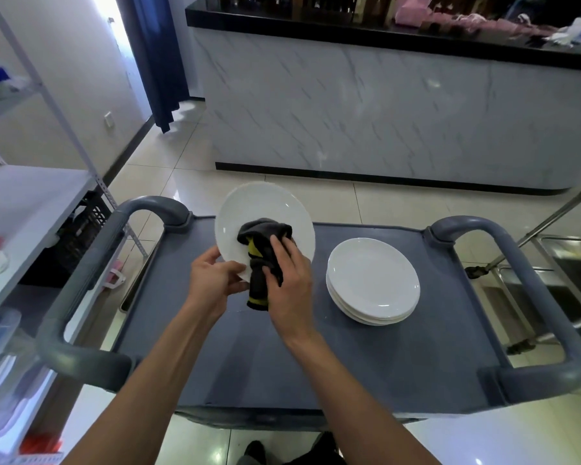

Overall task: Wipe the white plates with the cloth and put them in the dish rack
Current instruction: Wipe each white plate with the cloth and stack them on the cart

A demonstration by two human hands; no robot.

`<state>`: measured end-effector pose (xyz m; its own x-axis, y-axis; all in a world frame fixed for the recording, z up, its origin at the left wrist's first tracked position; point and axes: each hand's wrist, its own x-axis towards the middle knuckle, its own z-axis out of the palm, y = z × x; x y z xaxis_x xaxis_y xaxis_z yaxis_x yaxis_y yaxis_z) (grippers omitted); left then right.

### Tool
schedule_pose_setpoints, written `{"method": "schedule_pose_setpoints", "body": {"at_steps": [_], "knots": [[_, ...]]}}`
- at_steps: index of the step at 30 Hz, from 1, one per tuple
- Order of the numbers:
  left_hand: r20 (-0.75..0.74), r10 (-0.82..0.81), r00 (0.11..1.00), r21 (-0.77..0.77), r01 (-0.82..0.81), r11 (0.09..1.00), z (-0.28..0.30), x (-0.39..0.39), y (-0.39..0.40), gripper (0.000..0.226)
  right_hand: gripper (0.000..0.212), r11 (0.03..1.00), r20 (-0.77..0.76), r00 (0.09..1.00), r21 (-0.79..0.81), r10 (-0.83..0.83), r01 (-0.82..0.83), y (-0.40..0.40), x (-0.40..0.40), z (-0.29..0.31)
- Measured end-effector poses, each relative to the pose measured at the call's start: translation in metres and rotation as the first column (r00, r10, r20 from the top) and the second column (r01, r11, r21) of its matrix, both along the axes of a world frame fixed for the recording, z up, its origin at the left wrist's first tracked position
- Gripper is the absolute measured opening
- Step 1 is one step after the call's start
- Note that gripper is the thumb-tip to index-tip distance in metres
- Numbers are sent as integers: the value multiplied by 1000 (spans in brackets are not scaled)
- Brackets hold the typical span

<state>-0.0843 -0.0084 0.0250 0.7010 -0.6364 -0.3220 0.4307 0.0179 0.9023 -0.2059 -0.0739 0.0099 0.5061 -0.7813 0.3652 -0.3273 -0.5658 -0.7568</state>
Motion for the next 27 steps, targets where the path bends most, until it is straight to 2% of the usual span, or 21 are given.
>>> {"method": "schedule_pose_setpoints", "body": {"at_steps": [4,7,16,20,27], "knots": [[14,-162,987,24,162,987,0,-12,2,47,57,997,-41,998,-60,37,-40,-17,6,13],[10,-218,976,48,217,975,-3,-15,2,50,57,995,-80,996,-95,35,-42,-35,4,20],[98,-221,970,95,212,973,-6,1,7,51,62,991,-112,993,-133,-31,15,-76,-12,26],[180,-252,951,134,230,964,-3,19,13,49,61,992,-81,997,-127,-19,8,-83,-15,25],[235,-266,935,167,231,959,5,41,15,53,61,985,-75,997,-167,29,-41,-92,-11,32]]}}
